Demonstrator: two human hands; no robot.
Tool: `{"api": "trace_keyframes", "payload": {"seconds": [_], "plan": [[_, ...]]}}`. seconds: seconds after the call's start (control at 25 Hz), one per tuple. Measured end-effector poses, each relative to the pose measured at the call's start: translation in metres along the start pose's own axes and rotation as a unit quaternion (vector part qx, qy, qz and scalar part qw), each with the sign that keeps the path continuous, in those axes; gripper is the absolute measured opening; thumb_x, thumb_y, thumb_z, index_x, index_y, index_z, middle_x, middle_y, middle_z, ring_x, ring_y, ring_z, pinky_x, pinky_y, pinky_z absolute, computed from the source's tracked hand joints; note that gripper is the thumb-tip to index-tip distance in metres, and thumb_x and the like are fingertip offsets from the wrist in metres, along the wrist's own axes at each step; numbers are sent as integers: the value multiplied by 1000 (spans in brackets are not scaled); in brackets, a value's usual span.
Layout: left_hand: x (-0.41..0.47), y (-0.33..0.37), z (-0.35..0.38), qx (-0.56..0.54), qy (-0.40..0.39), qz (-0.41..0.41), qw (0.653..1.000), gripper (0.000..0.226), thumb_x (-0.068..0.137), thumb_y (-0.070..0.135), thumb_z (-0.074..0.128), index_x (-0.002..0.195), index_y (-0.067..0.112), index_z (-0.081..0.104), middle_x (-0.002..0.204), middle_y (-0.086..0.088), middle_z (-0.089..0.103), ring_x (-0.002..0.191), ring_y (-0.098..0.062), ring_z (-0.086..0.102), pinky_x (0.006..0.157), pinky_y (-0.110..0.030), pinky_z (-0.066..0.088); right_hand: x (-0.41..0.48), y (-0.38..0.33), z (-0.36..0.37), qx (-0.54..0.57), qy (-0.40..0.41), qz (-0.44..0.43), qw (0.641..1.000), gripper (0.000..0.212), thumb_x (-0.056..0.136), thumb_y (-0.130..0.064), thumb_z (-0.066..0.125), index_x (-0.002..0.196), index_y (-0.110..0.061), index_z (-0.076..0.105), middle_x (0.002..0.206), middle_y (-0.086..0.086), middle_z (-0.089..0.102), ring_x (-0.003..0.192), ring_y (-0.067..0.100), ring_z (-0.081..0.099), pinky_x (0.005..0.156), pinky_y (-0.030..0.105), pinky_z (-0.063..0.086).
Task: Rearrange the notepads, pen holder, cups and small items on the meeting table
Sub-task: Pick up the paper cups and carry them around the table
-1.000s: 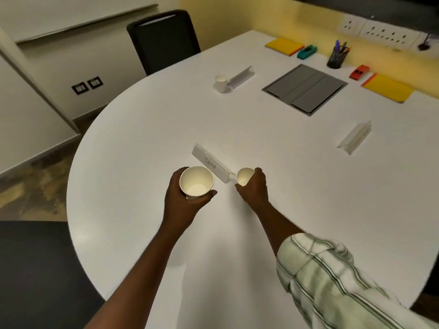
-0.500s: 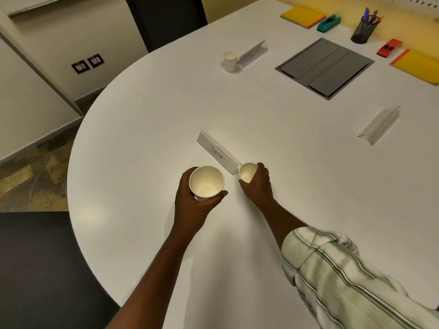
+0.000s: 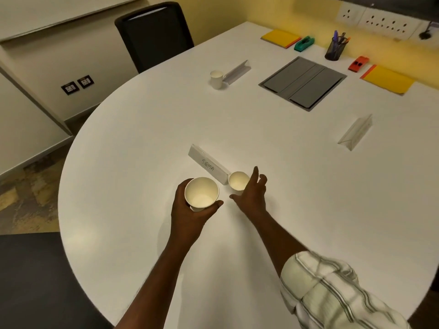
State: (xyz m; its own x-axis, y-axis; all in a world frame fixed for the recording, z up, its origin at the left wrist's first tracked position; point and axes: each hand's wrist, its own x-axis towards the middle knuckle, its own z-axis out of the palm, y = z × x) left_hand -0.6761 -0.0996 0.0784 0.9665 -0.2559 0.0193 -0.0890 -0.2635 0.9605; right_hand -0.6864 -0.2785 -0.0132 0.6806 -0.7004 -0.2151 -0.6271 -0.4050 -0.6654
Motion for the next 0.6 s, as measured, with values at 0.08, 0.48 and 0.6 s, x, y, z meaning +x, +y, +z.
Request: {"api": "trace_keyframes", "payload": {"seconds": [0.08,0.48,0.6], "plan": [[-4,9,1,-11,-15,13,1000,69,55,31,90,113,31,52,110,18,59,102,7,54,78,-6,44,-23,-6,-11,4,25,-21,999,108,74,-21,80,150,-15,3,150,13,12,136,33,27,104,45,40],[-56,54,-17,-68,-139,65,986,68,50,30,91,109,33,57,105,18,63,96,13,55,68,-1,42,-159,-41,-98,135,-13,-151,979,83,78,-11,68,145,-23,21,133,1,44,124,18,45,95,23,40],[-79,58,-24,-86,-188,74,976,68,53,25,91,112,28,57,106,15,64,94,12,56,67,0,42,-209,-41,-115,155,-43,-167,973,84,77,-11,67,145,-28,20,131,-3,47,123,12,47,99,30,46]]}}
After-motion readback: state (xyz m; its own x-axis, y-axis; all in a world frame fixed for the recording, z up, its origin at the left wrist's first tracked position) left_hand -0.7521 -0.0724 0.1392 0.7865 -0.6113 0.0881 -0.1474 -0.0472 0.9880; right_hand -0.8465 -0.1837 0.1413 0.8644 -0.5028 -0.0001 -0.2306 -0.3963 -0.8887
